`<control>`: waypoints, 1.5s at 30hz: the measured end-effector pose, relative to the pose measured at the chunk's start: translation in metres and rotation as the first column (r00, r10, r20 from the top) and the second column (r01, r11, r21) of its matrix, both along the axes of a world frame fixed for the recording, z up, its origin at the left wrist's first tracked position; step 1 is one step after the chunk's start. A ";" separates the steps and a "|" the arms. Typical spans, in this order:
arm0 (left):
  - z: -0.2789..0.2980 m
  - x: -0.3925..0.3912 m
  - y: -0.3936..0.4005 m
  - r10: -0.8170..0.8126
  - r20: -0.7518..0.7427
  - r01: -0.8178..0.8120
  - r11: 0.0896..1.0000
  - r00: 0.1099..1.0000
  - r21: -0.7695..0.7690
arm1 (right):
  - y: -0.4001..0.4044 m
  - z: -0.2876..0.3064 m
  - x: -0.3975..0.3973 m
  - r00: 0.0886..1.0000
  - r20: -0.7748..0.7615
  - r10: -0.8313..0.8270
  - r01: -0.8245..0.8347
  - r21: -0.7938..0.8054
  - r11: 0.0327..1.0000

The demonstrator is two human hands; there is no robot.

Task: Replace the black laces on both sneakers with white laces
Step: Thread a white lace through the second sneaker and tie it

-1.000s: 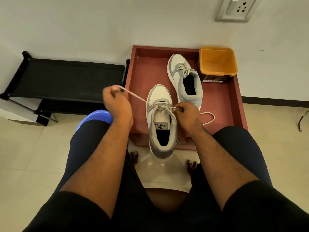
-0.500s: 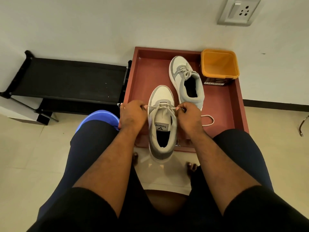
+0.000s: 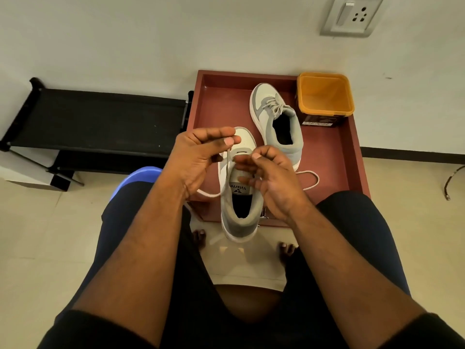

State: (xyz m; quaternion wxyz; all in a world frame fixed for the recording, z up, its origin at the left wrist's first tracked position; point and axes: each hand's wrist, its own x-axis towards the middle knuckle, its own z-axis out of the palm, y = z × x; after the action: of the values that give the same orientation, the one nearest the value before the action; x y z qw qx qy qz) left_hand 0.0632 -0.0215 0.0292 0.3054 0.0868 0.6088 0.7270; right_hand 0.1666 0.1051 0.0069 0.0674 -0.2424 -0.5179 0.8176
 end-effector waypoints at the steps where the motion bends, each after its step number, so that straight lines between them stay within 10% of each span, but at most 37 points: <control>1: -0.002 0.000 0.001 0.023 -0.026 -0.024 1.000 0.999 -0.021 | -0.006 0.000 0.000 0.999 -0.002 0.044 -0.044 -0.030 0.999; 9: -0.002 0.003 0.005 0.068 -0.022 -0.067 0.997 0.997 0.039 | -0.018 -0.010 -0.005 0.966 0.114 0.230 -0.256 0.338 0.906; 18: -0.009 -0.005 0.006 0.171 -0.071 -0.171 0.985 0.983 0.002 | -0.017 -0.009 -0.006 0.983 0.034 0.178 -0.181 0.179 0.967; 21: -0.021 -0.017 -0.005 0.341 -0.296 -0.427 0.850 0.892 -0.309 | 0.000 -0.010 -0.004 0.997 0.010 0.077 -0.077 0.256 0.964; 24: -0.031 -0.018 -0.010 0.011 -0.566 -0.473 0.563 0.824 -0.678 | 0.015 -0.012 -0.003 0.999 0.008 0.033 -0.033 0.370 0.928; 29: -0.017 0.009 0.017 -0.161 -0.186 0.084 0.927 0.969 -0.366 | 0.015 -0.013 -0.009 0.998 -0.054 -0.043 0.061 0.385 0.921; 32: -0.022 0.007 0.014 -0.160 -0.161 0.104 0.946 0.974 -0.308 | 0.025 -0.015 -0.008 0.997 -0.014 -0.074 0.074 0.386 0.919; 37: -0.028 -0.015 -0.002 0.041 -0.463 -0.316 0.783 0.885 -0.535 | 0.046 -0.021 -0.004 0.993 0.091 -0.069 0.025 0.421 0.907; 42: -0.022 0.009 0.018 -0.182 -0.165 0.134 0.955 0.969 -0.264 | 0.033 -0.021 -0.008 0.997 0.047 -0.057 0.030 0.436 0.900; 45: -0.028 0.014 0.026 -0.188 -0.273 0.099 0.946 0.944 -0.309 | 0.034 -0.020 -0.007 0.995 0.035 -0.093 0.071 0.400 0.914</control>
State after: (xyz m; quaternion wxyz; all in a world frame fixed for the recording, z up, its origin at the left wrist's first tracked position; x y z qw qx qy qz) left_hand 0.0775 0.0045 0.0016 0.2718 0.1941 0.7403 0.5834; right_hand 0.1591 0.1392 -0.0132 0.1357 -0.2667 -0.6643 0.6850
